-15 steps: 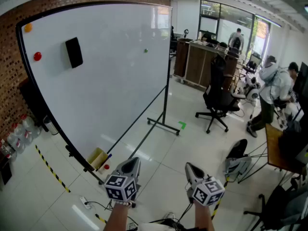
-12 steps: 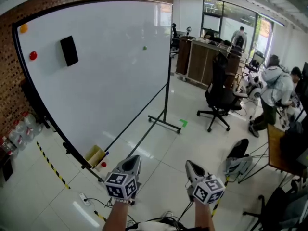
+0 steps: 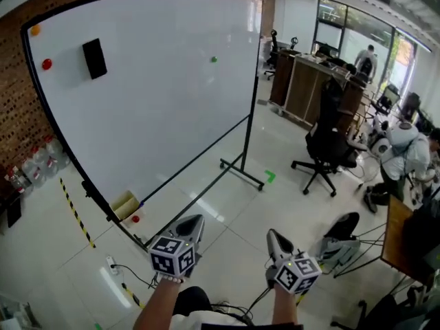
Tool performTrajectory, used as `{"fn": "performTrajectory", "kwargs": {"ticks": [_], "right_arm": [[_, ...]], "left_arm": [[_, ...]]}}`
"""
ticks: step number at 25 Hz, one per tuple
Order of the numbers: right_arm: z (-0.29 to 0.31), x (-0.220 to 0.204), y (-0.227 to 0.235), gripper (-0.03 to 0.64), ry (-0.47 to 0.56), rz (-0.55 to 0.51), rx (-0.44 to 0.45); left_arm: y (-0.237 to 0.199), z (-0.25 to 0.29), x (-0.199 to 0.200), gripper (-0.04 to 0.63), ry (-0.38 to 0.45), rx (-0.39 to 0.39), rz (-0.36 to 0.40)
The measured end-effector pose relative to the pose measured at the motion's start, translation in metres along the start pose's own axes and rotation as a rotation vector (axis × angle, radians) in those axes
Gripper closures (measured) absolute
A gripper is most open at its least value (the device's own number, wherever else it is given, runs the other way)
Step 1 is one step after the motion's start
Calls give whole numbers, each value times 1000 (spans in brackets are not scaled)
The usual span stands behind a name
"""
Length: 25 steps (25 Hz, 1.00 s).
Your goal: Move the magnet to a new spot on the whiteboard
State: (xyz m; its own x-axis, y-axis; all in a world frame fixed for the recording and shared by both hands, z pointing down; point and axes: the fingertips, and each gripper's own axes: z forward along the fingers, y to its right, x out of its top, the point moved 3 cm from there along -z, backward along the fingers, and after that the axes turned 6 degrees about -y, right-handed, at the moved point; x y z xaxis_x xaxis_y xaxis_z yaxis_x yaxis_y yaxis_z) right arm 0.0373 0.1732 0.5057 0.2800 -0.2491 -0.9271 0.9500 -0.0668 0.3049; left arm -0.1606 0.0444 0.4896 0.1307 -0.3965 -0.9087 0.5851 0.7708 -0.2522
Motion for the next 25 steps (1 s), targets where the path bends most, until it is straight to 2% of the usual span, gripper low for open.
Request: {"fn": "performTrajectory", "kwargs": {"ticks": [7, 14, 19, 25], "right_arm": [[2, 0, 28, 606, 2, 19, 16], [47, 22, 61, 606, 6, 24, 5], [92, 36, 91, 606, -11, 13, -6], [174, 68, 129, 606, -28, 12, -16]], "left_arm": [[9, 31, 11, 600, 6, 28, 11], [-9, 85, 40, 599, 4, 33, 24], [-39, 139, 67, 599, 15, 46, 25], [-100, 209, 109, 598, 17, 73, 6]]}}
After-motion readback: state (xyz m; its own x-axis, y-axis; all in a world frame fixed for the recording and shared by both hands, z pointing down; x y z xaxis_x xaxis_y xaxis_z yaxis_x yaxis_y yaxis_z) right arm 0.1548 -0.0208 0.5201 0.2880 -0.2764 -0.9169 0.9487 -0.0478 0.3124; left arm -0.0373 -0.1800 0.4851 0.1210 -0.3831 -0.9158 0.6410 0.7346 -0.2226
